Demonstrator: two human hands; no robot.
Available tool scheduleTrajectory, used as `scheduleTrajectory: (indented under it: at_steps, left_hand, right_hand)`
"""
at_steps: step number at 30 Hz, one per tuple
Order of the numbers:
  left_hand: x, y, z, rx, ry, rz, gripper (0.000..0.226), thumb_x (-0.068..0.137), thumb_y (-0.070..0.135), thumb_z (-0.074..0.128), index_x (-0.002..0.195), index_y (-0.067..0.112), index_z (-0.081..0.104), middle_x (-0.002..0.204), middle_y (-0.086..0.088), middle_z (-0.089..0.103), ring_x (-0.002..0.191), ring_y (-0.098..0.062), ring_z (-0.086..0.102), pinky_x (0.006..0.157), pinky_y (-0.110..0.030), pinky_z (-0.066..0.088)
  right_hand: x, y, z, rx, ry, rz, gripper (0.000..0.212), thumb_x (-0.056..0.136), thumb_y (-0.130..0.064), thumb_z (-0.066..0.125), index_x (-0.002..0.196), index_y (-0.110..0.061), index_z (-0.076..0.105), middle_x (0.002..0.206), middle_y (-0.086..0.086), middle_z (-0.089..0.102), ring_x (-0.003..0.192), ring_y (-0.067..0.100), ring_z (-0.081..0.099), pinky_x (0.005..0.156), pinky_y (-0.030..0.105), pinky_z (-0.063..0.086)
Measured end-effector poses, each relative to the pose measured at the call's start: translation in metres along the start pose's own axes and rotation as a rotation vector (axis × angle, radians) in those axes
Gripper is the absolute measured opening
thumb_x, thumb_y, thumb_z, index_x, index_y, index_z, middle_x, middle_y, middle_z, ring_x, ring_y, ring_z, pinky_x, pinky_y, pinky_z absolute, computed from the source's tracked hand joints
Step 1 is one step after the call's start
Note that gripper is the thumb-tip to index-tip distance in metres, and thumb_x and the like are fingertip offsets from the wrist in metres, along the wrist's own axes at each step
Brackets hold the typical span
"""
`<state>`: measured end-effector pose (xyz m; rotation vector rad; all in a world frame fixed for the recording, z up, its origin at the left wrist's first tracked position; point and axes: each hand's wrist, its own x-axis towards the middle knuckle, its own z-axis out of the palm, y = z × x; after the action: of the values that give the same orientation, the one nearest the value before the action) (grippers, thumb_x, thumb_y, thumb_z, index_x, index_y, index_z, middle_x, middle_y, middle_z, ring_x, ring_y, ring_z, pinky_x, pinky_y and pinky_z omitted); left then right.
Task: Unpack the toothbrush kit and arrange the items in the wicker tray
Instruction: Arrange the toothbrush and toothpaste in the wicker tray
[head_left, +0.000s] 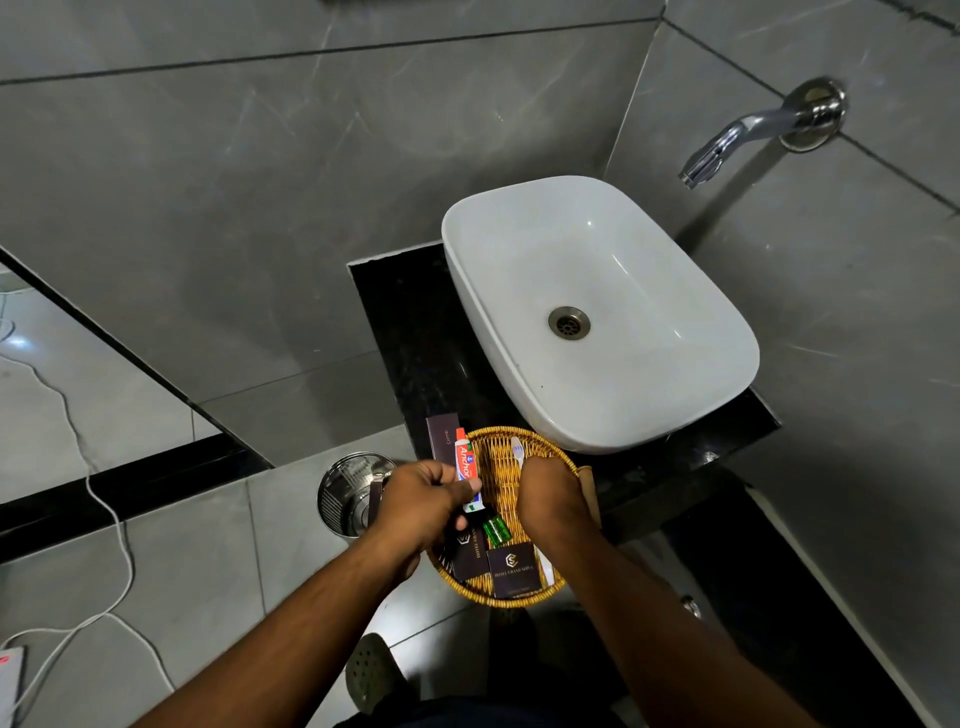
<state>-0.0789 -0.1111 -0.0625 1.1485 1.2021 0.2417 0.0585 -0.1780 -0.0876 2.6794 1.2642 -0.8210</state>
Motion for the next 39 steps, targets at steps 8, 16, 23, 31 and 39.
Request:
scheduleTrajectory:
  at_steps: [8,16,23,31,39]
  left_hand:
    - [0.001,0.0,0.005,0.004,-0.039,-0.001,0.012,0.086,0.01,0.069,0.084,-0.002,0.07,0.037,0.004,0.06,0.027,-0.003,0.046,0.031,-0.012,0.035]
    - [0.005,-0.002,0.005,0.031,-0.033,-0.003,0.014,0.086,0.012,0.07,0.083,-0.002,0.069,0.037,0.003,0.06,0.028,-0.003,0.048,0.031,-0.013,0.036]
    - [0.007,0.001,0.019,0.111,-0.089,0.036,0.019,0.086,0.014,0.07,0.089,-0.005,0.07,0.048,-0.005,0.061,0.032,-0.007,0.049,0.033,-0.018,0.036]
    - [0.016,0.0,0.039,0.422,-0.262,0.219,0.014,0.085,0.013,0.069,0.096,0.008,0.076,0.082,-0.013,0.076,0.057,-0.014,0.065,0.051,-0.025,0.051]
    - [0.029,-0.014,0.069,1.253,-0.209,0.63,0.034,0.086,0.036,0.06,0.113,0.016,0.061,0.113,-0.008,0.063,0.094,-0.031,0.066,0.076,-0.039,0.057]
  right_hand:
    - [0.0,0.0,-0.001,-0.078,0.002,0.053,0.023,0.098,-0.015,0.05,0.117,-0.009,0.062,0.121,0.008,0.065,0.116,0.026,0.059,0.1,0.034,0.044]
    - [0.002,-0.002,0.001,-0.076,0.073,0.043,0.02,0.097,-0.018,0.054,0.109,-0.008,0.066,0.112,0.009,0.07,0.106,0.027,0.065,0.092,0.034,0.05]
    - [-0.009,0.017,-0.021,0.882,0.139,-0.123,0.031,0.091,-0.025,0.064,0.065,-0.009,0.067,0.047,0.01,0.061,0.034,0.01,0.054,0.037,0.022,0.046]
    - [-0.01,0.044,-0.019,0.676,0.182,-0.136,0.029,0.089,-0.011,0.064,0.071,0.012,0.066,0.05,0.014,0.061,0.041,0.013,0.058,0.049,0.026,0.049]
    - [-0.011,0.056,-0.016,0.225,0.249,-0.116,0.029,0.093,-0.022,0.057,0.081,0.003,0.066,0.088,0.022,0.071,0.086,0.037,0.065,0.072,0.035,0.047]
